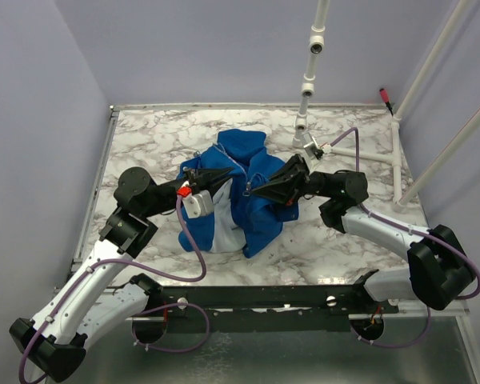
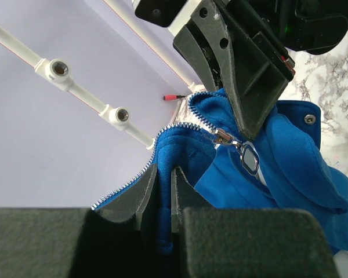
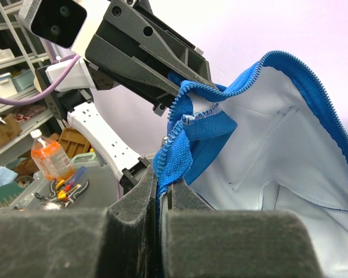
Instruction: Zip up the jacket
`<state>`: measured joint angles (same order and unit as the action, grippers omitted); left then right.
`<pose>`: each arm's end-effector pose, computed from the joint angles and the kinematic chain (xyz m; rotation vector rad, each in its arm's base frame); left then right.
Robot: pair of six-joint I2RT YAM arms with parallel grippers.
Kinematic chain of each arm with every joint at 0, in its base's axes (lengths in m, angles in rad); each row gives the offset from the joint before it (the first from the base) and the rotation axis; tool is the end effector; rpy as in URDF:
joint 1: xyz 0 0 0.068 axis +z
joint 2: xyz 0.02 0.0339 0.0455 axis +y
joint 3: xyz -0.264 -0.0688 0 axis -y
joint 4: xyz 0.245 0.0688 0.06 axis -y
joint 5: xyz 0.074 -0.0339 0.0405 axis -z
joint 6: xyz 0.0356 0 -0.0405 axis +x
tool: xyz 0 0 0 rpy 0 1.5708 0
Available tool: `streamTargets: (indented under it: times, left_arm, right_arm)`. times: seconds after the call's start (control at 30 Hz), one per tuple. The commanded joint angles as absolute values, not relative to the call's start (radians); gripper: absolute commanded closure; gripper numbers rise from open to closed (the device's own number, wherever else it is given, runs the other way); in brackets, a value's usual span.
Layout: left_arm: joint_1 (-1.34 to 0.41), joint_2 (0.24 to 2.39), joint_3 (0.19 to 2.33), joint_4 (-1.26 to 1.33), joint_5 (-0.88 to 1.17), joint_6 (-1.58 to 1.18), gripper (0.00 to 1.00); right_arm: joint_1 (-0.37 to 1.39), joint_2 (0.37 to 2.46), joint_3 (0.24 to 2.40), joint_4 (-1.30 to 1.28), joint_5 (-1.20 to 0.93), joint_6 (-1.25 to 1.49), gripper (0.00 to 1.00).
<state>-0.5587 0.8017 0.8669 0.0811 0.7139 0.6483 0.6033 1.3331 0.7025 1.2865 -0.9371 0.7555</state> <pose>0.1376 -0.1135 0.3937 1.2501 0.7831 -0.4343 0.2031 0.1748 0.3321 -0.9056 1.0259 1.5934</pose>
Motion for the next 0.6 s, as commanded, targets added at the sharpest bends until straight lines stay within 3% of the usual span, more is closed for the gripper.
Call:
streamTargets:
  times: [0.0, 0.57]
  left_arm:
    - [-0.563, 0.8, 0.863, 0.128, 0.726, 0.659, 1.0]
    - [-0.563, 0.802, 0.859, 0.127, 0.737, 0.672, 1.0]
  right_arm:
    - [0.616, 1.328, 0.741, 1.345, -0.942, 0.765, 1.0]
    - [0.615, 1.34, 0.749, 1.341, -0.926, 0.779, 0.99]
